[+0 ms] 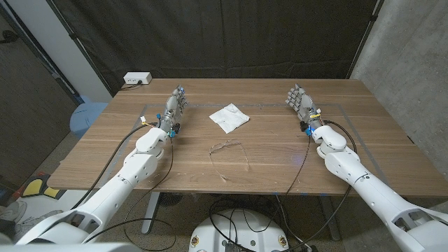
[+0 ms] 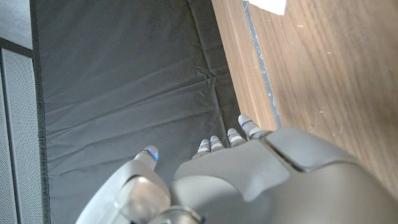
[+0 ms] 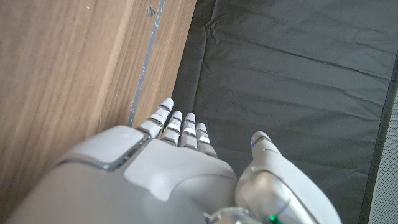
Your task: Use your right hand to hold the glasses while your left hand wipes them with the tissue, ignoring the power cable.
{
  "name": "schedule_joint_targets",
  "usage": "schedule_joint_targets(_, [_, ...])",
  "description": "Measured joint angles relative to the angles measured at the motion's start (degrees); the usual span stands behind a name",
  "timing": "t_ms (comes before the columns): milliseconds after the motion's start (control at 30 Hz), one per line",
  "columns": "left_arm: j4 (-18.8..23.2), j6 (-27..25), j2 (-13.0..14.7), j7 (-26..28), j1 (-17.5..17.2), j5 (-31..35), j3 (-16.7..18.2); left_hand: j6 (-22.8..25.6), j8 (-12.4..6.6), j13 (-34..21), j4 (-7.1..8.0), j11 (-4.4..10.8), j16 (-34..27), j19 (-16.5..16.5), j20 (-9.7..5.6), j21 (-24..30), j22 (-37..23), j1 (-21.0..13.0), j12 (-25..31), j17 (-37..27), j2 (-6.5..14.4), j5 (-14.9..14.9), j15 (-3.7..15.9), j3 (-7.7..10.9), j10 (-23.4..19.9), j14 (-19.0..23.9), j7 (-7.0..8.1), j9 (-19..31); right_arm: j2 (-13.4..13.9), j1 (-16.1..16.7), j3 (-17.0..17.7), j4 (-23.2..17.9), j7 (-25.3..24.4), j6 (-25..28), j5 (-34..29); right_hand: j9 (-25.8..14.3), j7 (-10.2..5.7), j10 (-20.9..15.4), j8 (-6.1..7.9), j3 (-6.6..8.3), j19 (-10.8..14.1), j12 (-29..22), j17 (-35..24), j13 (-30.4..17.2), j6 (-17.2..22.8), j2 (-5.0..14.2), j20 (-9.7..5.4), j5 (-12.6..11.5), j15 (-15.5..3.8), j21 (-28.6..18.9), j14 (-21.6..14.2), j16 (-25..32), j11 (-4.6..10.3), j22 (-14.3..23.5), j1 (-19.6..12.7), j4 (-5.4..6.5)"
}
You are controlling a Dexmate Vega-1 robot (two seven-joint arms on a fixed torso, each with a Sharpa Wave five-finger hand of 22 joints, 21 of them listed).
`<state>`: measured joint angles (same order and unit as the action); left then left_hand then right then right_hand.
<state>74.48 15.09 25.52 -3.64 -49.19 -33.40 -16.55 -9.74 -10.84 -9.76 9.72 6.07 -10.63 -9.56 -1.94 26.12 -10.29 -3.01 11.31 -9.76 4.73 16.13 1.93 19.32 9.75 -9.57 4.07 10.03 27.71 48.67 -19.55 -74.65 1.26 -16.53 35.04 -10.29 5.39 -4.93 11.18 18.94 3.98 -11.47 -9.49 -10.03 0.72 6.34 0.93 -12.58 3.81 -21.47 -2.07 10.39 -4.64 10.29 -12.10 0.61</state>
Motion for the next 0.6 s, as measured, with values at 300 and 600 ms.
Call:
schedule_joint_targets(300, [-0.1, -0.5, -5.8, -0.8, -0.9, 1.2, 7.2, -0.2, -0.43, -0.3, -0.34, -0.02, 0.0, 0.0, 0.0, 0.0, 0.0, -0.2, 1.1, 0.0, 0.2, 0.0, 0.0, 0.32, 0.0, 0.0, 1.89, 0.0, -0.4, 0.1, 0.5, -0.1, -0.5, 1.1, -4.2, 0.0, -0.58, -2.3, 0.69, 1.16, 1.4, -0.6, 0.0, 0.0, 2.7, 0.24, 0.43, 0.4, 0.17, 0.0, -1.9, 0.0, -0.04, 0.0, -3.4, -2.77])
schedule_joint_targets(600, [-0.2, -4.2, -9.8, -7.3, -0.9, 10.9, 12.6, -0.1, -1.03, -0.3, -3.35, -2.95, -0.9, 0.6, 5.79, 0.0, 0.0, -4.1, 1.1, -0.3, 0.4, 0.0, -2.24, 0.19, -0.7, 1.1, 4.02, 0.0, -2.1, 2.0, 3.3, -3.4, -2.0, 2.4, -10.0, 0.0, -0.6, -5.6, 1.13, 2.42, 2.9, -1.3, 0.0, 0.0, 5.2, 0.28, 1.44, 0.9, 0.23, 0.0, -5.4, 0.4, 0.46, 0.3, -6.7, -5.61])
